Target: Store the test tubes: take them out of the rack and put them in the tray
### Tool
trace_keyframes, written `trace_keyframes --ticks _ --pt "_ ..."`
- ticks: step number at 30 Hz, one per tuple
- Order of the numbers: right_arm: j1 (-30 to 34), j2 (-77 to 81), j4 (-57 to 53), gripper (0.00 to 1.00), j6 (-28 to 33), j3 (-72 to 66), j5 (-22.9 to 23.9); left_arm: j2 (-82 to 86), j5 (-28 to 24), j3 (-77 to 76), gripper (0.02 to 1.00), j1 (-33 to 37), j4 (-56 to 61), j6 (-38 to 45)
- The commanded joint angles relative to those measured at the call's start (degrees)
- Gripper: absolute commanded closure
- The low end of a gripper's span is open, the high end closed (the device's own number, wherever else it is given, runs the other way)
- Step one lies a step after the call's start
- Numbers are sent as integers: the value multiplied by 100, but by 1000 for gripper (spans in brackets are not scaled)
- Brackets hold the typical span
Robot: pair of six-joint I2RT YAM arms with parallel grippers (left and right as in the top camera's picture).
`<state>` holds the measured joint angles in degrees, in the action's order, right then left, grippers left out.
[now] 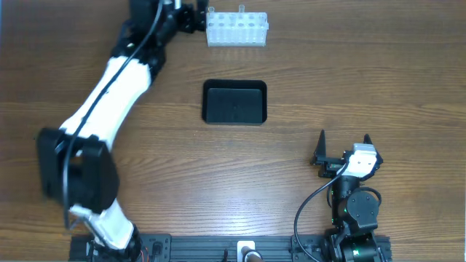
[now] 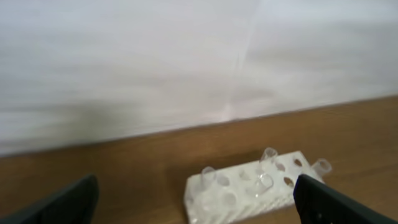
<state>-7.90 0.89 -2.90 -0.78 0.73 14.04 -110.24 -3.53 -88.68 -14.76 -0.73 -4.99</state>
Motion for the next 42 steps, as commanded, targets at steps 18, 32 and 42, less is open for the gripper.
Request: trace_keyframes --ticks 18,32,42 --pt "42 -61 7 9 44 -44 -26 -2118 1069 -1827 20 -374 -584 -468" --pt "42 -61 7 9 44 -44 -26 -2282 1067 -1827 194 -439 -684 -599" --pt "42 -61 7 7 44 -44 -26 -2374 1069 -1827 255 -479 -684 -597"
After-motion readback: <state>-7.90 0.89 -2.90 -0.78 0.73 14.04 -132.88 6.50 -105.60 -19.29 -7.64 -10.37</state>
